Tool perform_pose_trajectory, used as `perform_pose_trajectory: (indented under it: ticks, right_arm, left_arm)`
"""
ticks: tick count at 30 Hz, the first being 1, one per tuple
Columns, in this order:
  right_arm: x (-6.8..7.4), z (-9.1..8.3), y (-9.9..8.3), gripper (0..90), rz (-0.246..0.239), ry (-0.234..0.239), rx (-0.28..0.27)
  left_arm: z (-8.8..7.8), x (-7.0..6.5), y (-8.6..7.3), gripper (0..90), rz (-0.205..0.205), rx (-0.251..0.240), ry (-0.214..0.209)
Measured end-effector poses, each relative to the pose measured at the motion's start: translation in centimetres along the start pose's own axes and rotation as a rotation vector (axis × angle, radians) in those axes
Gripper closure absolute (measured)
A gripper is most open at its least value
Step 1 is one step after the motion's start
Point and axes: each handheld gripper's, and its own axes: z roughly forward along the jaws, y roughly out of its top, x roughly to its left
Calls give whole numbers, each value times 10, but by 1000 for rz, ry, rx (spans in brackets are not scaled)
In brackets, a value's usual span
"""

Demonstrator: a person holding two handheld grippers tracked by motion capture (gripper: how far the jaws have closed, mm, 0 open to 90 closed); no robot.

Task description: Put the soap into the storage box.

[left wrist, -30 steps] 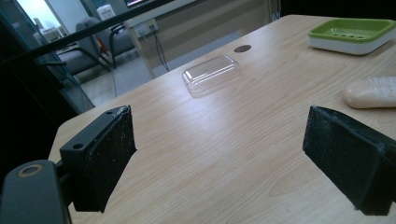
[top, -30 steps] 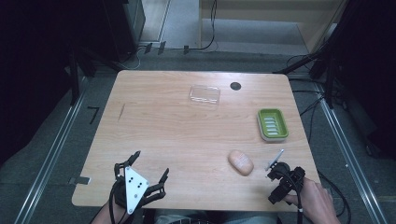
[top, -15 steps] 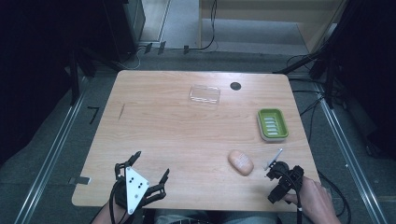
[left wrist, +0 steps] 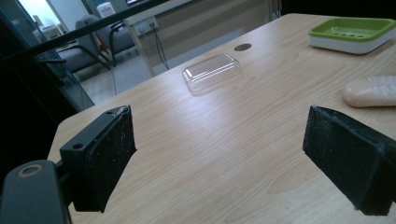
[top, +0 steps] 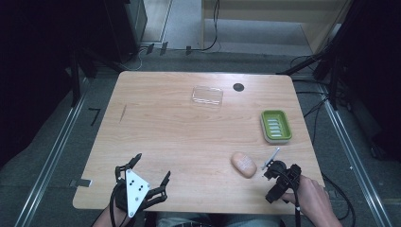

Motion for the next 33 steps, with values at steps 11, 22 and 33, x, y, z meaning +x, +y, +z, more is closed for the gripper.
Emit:
perform_pose_trajectory:
  ticks: [11,22,33]
  right_arm:
    - [14,-8,26,53,-61,-15,-13]
    - [21,-14,46,53,-91,-22,-25]
    - [24,-20,70,52,-111,-15,-43]
  left_arm:
    - [-1,-2,1,99,17,-2,-7]
    - [0,-1,1,99,9,-4,-7]
    - [0,-2,1,99,16,-1,-9]
